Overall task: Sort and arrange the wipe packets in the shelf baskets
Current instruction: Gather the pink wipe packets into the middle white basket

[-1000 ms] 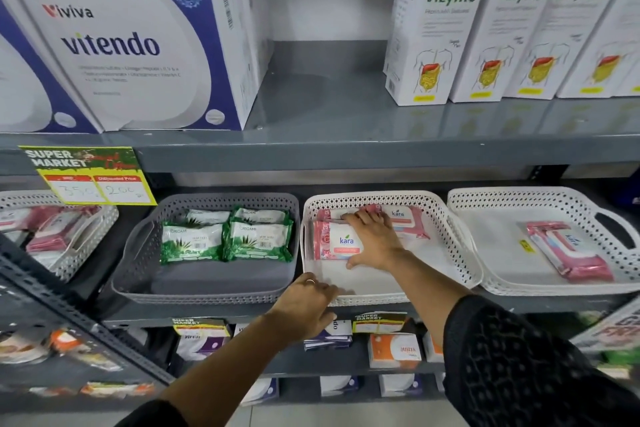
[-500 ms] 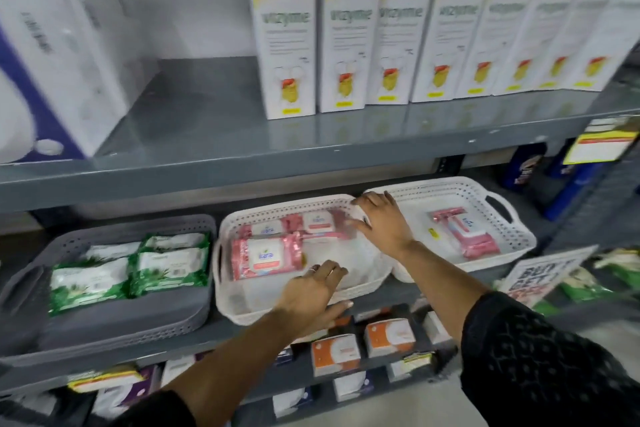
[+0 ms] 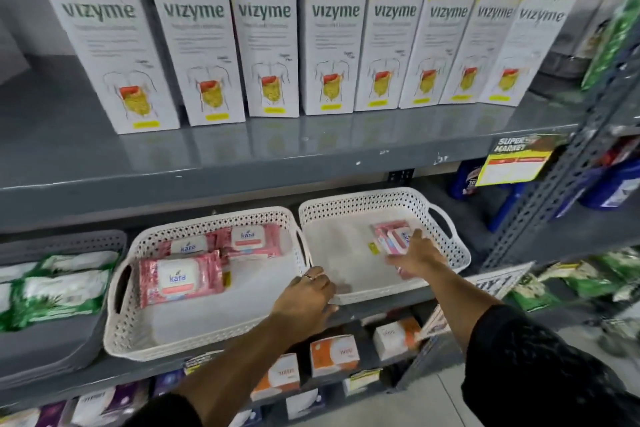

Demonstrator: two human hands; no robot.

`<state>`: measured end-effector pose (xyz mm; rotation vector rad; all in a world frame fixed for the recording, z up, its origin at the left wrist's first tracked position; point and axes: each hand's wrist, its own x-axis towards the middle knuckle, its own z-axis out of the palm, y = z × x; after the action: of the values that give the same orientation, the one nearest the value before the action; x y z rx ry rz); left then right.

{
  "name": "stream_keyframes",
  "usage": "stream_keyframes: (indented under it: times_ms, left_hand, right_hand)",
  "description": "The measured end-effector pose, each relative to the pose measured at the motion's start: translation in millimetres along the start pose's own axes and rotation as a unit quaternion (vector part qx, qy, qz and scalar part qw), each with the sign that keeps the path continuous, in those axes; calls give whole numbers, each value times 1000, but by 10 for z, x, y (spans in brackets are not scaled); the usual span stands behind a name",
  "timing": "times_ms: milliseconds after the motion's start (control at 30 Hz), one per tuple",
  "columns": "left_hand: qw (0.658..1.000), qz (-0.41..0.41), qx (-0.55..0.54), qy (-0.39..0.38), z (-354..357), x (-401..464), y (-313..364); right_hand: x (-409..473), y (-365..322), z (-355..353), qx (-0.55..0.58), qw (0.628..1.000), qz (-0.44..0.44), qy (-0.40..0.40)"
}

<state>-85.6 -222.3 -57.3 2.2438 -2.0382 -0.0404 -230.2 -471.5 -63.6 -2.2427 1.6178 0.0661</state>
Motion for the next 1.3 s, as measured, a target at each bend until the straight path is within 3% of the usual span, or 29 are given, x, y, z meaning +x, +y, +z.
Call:
stream_keyframes:
  times_ms: [100,167,300,433,533,800,1033,1300]
  left_hand:
    - [1000,2,-18,-14,14,24,-22]
    - [1000,-14,-18,-16,28,1,-20]
    - [993,-115,-36,-5,-39,-191,-9]
    - [987,-159,-20,-13,-90,-601,-269]
    - [988,-150,3,-36,-162,-1022,-520]
    - [979,-200,23,-37,-324,-1935,-1192]
    - [979,-201,30,-7,-320,-2136,-1319]
    - [979,-201,18,7,-300,-2144,-1344]
  right_hand:
    - [106,16,58,6,1000,8,15]
    - [31,-35,0,22,997,7,74]
    - [-140,-257,-168,87,980,-66,169]
    - [-423,-768,-224,183,958,-179,130]
    - [-731,-1259,-100,195,933,-272,133]
    - [-1167,-2179,520,33,887,-447,109]
    - [-1186,-2196,840,-129,896,-404,132]
    - [-1072,-2305,935,-115,901,-417,25]
